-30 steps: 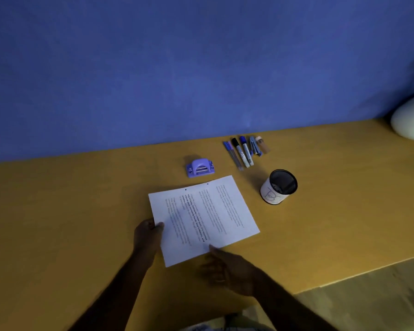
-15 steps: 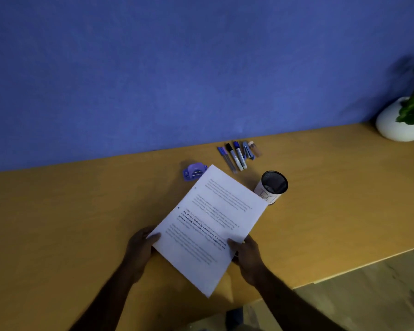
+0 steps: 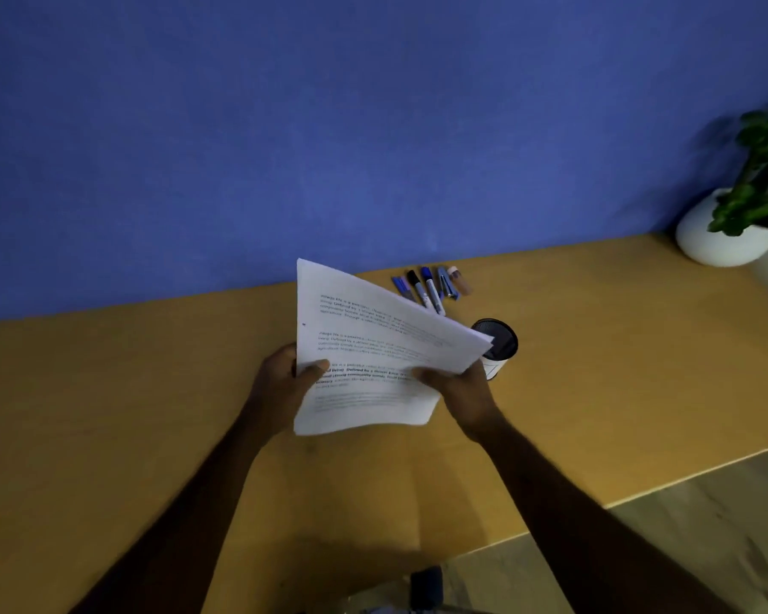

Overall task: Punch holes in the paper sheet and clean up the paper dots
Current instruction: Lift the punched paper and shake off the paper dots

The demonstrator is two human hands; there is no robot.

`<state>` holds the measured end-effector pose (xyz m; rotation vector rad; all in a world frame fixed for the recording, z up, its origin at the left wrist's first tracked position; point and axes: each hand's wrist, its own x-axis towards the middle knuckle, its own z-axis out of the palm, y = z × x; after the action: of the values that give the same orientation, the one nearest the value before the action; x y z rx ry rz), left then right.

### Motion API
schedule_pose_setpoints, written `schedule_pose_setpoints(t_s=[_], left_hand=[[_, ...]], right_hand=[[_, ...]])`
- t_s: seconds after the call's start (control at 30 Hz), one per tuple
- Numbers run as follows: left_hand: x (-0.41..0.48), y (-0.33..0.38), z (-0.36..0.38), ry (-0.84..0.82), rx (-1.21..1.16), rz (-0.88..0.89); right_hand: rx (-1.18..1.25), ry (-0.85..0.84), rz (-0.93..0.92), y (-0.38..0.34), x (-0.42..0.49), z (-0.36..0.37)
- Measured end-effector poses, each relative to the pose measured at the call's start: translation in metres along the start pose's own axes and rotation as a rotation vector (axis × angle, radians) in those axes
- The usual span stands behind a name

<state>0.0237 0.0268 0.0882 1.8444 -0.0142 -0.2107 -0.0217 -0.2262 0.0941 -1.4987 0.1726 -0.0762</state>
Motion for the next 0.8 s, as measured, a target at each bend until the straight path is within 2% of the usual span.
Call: schedule_pose_setpoints(t_s=[0.13,0.3,0.47,0.6,0.67,0.8], left_hand=[[-0.012,0.003,0.005,0.056,-0.065,0.041],[-0.020,0.005,0.011,0.085,-0.127,0.069],[-0.024,0.015,0.023,0.112,-0.158,0.083],[-0.023,0.023,0.020,0.168,-0.109,0.155],[-0.022,0.022,0.017,0.131,-0.049,0.185],[-0.024,0.011,0.023,0.069,-0.065,0.071]], right_hand=[[0.000,0.030,-0.027,-0.013,0.006,0.002],[-0.031,-0.024,-0.029,-0.010,0.003,0.000],[-0.016,0.039,-0.055,-0.013,0.004,0.001],[-0.004,0.029,-0.078,-0.021,0.009,-0.004],[-0.023,0.023,-0.063,-0.017,0.008,-0.008],[-0.086,0.069,-0.036,0.002,0.001,-0.011]])
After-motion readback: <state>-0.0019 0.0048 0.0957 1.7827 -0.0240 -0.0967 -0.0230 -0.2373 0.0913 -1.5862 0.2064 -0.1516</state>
